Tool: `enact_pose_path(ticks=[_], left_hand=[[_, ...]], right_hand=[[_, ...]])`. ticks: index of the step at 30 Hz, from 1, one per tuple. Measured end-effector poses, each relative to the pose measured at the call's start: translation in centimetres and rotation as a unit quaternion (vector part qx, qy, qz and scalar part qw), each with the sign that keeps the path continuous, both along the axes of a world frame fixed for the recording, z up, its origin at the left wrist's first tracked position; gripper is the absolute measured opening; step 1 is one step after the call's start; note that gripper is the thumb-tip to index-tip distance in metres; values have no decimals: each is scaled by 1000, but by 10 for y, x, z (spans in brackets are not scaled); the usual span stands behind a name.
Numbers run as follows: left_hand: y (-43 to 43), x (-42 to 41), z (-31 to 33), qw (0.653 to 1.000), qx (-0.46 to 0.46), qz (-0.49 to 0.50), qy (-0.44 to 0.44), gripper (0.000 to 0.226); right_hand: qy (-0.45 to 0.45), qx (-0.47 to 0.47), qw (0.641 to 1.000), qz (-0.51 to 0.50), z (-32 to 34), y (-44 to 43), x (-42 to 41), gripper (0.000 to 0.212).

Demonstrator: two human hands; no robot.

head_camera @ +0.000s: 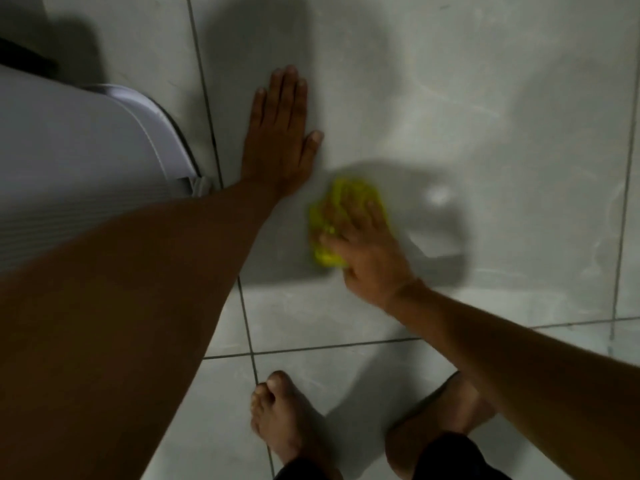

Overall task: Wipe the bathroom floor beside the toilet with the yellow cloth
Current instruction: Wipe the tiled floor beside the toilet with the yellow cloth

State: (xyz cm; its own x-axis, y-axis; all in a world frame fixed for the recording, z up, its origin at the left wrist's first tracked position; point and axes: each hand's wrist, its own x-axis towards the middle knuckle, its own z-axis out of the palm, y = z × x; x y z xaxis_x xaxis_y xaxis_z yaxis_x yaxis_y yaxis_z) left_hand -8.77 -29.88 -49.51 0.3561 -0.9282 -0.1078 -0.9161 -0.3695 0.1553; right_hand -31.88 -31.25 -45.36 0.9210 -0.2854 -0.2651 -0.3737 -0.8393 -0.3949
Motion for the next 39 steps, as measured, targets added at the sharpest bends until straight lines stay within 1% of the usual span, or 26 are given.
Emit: enact_pose_path(ticks=[2,3,6,7,8,10,11,12,13,15,16,17,18,20,22,23,24,26,28,29,30,32,33,35,37,39], left_hand=[[-1,1,6,1000,16,-2,16,72],[-1,0,7,1000,22,-3,17,72],[-1,1,8,1000,28,-6,12,73],[-1,2,7,1000,27,-8,13,73],[0,2,7,1000,25,-10,12,73],[1,3,9,999,27,-16,10,73],[0,4,11,999,33,-18,16,74],[0,5,13,999,37,-19,20,74],[0,4,14,999,36,-20,19,74],[1,3,13,999,29,-23,11,73],[1,3,11,999,27,-24,9,73],[3,4,9,999,26,-22,6,73],[3,5,8,999,25,-21,4,73],[1,5,9,999,31,-25,5,73],[-2,5,13,999,41,-25,7,74],[-2,5,14,999,47,-26,11,74],[-2,4,16,998,50,-28,13,74],[0,4,15,998,46,-31,11,74],[1,4,13,999,35,-25,1,73],[1,3,11,999,27,-23,-1,73],[2,2,10,999,23,-23,-2,72],[0,1,10,999,23,-27,-5,72],[-1,1,12,999,27,-23,-1,73],[-4,-1,15,999,39,-4,11,74],[-4,-6,12,999,28,25,7,74],[-1,-8,2,999,4,38,-10,74]], right_hand=[[23,28,996,77,8,-3,-45,76],[31,8,999,41,4,-15,-53,80],[73,-32,976,-201,-2,-36,-2,81],[62,-27,972,-225,-1,-31,20,77],[44,-24,981,-186,1,-21,30,73],[10,-9,1000,21,-2,9,3,68],[15,6,993,117,3,16,-26,70],[28,12,988,150,6,11,-53,73],[34,-3,992,123,4,1,-68,78],[66,-36,994,-78,-5,-10,-53,84],[83,-52,978,-184,-9,-6,-27,83],[90,-54,966,-235,-10,6,2,81],[80,-50,968,-232,-9,25,22,80],[40,0,997,-63,-7,69,18,74],[25,50,991,122,3,80,-32,67],[27,58,986,153,7,65,-58,67],[28,34,990,135,4,46,-78,71],[56,-9,997,-48,-4,9,-85,81],[74,-48,960,-267,-9,-5,-42,80],[77,-42,945,-316,-9,1,-16,79],[51,-36,947,-315,-9,13,3,78],[0,-3,991,-136,-9,40,-4,71],[-5,8,999,-31,-6,51,-30,67],[30,8,997,77,3,43,-107,66],[74,-19,996,40,4,-1,-167,83],[96,-51,984,-143,-4,-52,-175,93]])
